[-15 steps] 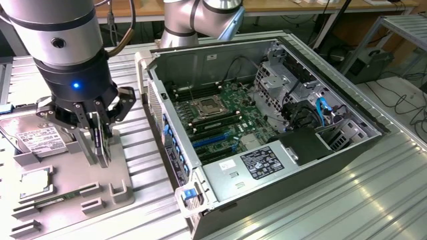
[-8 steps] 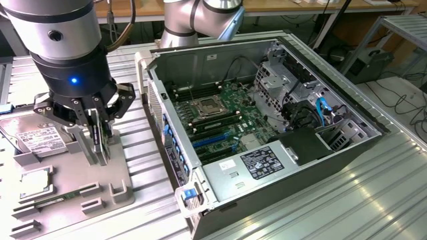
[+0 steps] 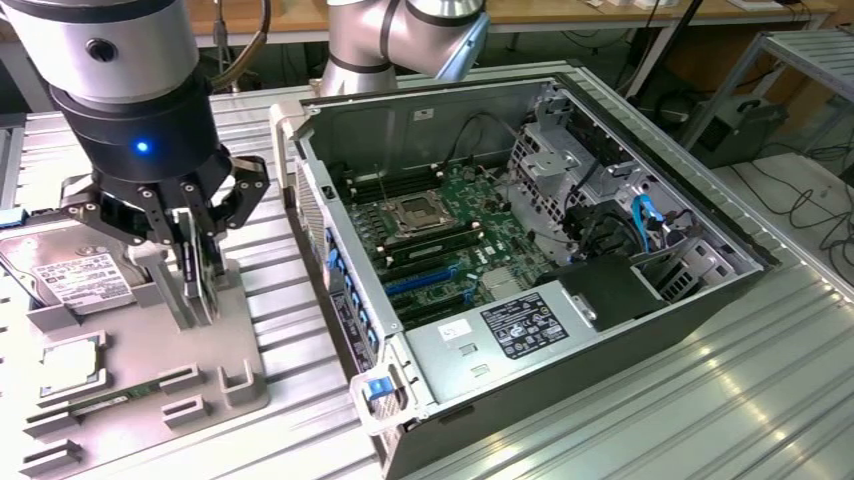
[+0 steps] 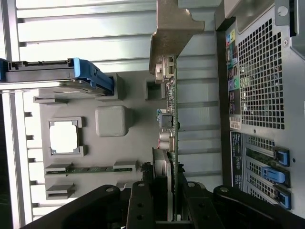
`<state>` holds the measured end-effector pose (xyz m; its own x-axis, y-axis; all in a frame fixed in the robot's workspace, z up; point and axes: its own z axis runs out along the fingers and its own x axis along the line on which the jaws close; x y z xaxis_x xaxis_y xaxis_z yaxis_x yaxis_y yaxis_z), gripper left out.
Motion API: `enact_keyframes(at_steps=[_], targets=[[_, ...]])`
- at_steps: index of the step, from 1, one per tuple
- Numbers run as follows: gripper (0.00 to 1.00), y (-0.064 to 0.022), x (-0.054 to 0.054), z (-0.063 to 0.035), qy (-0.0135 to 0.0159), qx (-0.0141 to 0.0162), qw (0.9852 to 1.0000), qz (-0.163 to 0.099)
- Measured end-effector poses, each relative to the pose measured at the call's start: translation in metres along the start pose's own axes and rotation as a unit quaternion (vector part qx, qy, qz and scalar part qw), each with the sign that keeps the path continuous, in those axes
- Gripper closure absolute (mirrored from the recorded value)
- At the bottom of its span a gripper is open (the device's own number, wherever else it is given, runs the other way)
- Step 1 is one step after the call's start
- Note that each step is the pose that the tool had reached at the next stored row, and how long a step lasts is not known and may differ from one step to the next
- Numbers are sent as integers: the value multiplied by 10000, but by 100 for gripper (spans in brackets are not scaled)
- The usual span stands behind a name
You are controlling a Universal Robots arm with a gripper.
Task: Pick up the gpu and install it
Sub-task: 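Pick up the gpu and move the gpu toward the slot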
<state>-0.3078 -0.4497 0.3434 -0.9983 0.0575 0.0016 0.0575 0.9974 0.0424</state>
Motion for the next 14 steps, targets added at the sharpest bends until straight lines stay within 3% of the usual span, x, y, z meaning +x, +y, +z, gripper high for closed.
enact_keyframes(at_steps=[14], targets=[[72,8,0,-177,0,0,10000,0]])
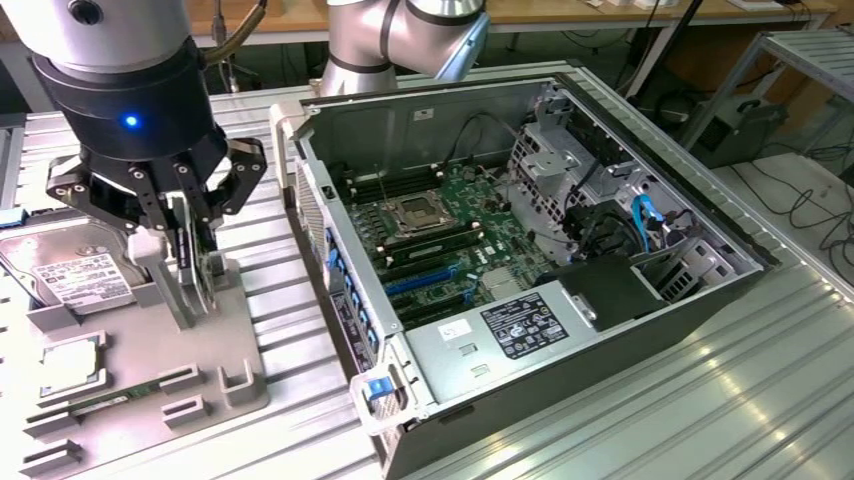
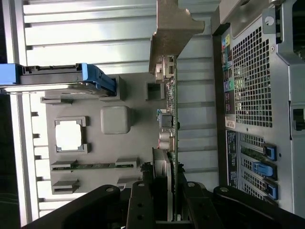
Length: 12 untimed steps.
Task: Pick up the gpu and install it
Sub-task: 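Pick up the gpu and move the gpu toward the slot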
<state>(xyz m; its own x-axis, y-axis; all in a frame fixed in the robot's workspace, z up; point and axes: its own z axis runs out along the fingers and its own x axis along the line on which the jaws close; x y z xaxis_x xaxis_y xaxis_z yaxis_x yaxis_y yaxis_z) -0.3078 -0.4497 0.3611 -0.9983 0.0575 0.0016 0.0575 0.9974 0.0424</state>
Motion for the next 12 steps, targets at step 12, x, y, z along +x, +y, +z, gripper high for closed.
enact_keyframes(at_steps=[12], targets=[[72,7,0,-158,0,0,10000,0]])
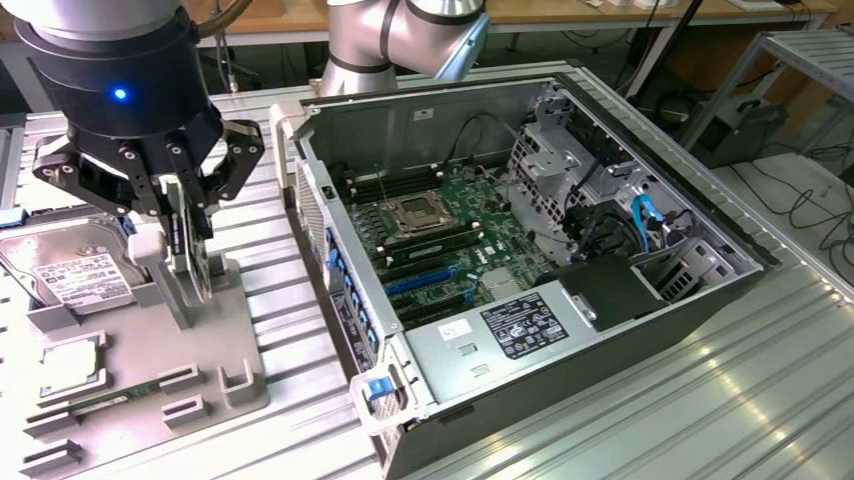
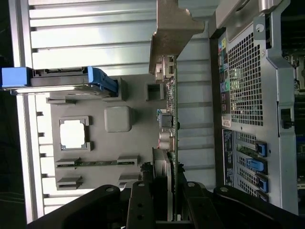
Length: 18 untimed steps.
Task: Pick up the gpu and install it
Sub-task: 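Pick up the gpu and move the gpu toward the slot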
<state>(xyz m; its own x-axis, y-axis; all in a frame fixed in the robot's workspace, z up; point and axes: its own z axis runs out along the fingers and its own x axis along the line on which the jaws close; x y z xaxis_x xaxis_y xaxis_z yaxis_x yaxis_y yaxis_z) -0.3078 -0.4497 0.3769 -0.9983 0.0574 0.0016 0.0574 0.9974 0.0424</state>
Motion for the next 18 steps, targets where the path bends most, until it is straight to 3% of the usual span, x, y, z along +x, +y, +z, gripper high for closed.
enact_keyframes(at_steps=[10,18], targets=[[72,5,0,-107,1,0,10000,-17],[72,10,0,-250,0,0,10000,-17]])
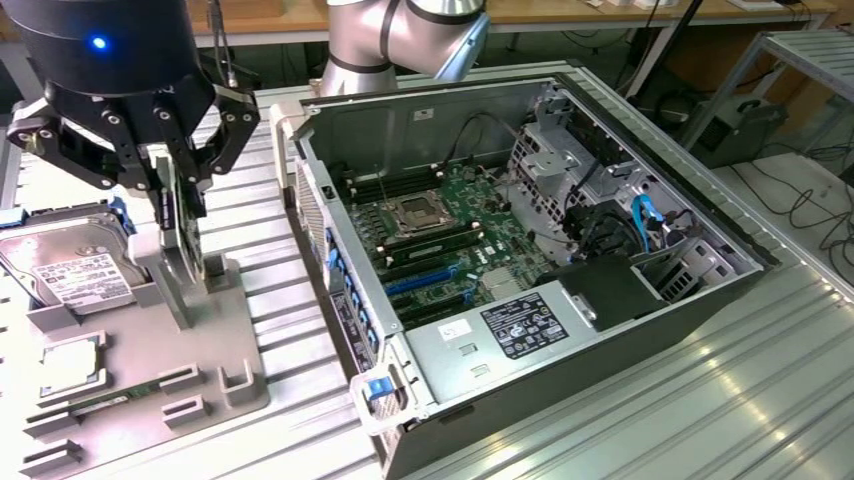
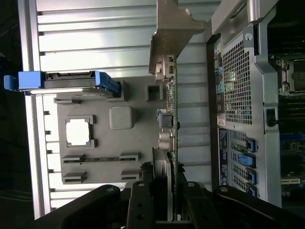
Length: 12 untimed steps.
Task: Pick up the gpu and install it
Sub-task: 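Pick up the gpu and move the gpu toward the slot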
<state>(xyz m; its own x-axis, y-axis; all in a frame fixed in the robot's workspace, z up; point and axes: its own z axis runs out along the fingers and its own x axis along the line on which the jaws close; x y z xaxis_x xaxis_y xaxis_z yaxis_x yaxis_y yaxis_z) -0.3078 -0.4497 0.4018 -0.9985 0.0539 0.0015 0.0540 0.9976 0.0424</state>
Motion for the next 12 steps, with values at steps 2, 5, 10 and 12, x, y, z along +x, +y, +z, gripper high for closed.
enact_keyframes(at_steps=[2,5,10,12], targets=[[72,2,0,-36,0,0,10000,0],[72,4,0,-96,0,0,10000,0],[72,8,0,-191,0,0,10000,0],[72,9,0,-223,0,0,10000,0]])
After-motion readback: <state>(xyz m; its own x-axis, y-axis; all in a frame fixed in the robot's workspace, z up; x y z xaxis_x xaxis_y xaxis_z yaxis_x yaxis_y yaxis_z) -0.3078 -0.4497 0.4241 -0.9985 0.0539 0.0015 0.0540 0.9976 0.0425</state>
